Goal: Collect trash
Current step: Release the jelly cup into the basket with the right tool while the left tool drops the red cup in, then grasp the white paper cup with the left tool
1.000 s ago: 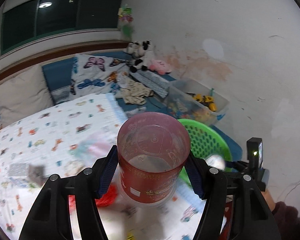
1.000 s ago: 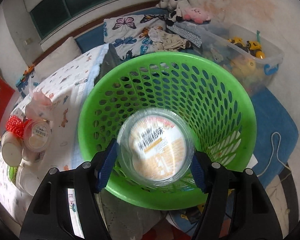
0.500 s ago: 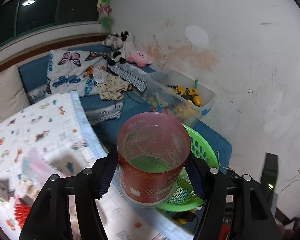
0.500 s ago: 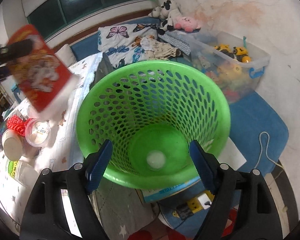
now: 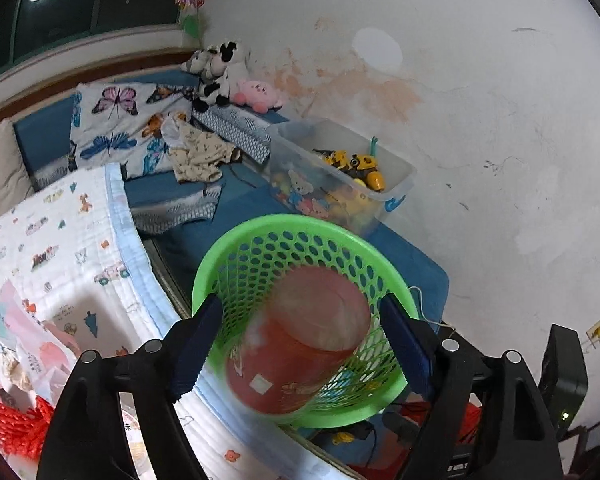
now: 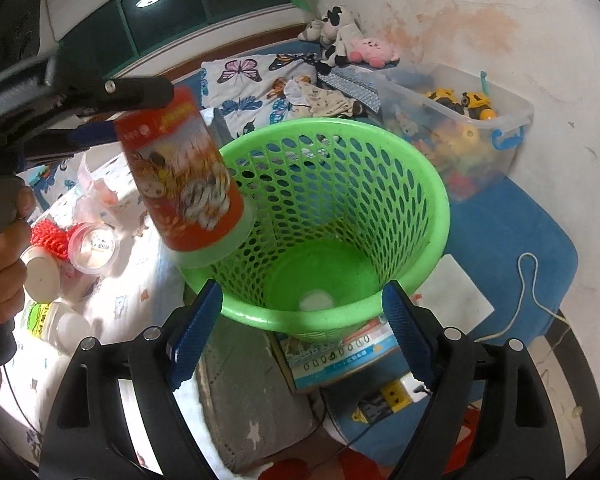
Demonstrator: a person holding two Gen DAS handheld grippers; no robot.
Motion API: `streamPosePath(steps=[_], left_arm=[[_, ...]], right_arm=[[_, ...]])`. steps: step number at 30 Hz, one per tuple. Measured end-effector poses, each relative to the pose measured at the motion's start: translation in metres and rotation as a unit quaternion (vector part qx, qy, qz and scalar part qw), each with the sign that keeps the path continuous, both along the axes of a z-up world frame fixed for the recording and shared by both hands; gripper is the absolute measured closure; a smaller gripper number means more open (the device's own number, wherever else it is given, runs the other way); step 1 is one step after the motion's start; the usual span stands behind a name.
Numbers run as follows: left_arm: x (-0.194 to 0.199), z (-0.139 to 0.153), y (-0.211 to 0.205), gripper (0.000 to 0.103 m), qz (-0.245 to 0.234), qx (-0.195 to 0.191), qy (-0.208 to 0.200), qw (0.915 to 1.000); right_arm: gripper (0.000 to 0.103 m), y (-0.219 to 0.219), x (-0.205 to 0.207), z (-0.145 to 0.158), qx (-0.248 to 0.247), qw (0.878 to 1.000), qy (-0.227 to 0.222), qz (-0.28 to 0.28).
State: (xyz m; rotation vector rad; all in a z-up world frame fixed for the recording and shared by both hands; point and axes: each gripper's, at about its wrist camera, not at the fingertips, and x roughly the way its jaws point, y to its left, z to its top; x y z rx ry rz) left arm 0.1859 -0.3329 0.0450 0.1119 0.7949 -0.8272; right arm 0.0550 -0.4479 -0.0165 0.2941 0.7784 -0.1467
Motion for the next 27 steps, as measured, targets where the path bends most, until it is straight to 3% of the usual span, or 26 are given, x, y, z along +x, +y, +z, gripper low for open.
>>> streamPosePath(steps=[7, 16, 27], left_arm=[[-0.015, 0.017, 0.029, 0.025, 0.011, -0.006, -0.021, 0.9997], [-0.034, 0.035, 0.105, 0.025, 0.068, 0.015, -0.057, 0.996], [-0.034, 0.032, 0.207, 0.025, 0.159, 0.015, -0.051, 0.9859]], right_arm=[[0.021, 0.019, -0.005, 0.007, -0.003, 1.0, -0.009, 0.018], [0.021, 0.057, -0.008, 0.019, 0.007, 0.997, -0.023, 0.067], [0.021, 0.121, 0.006, 0.021, 0.017, 0.988, -0.02, 0.152]])
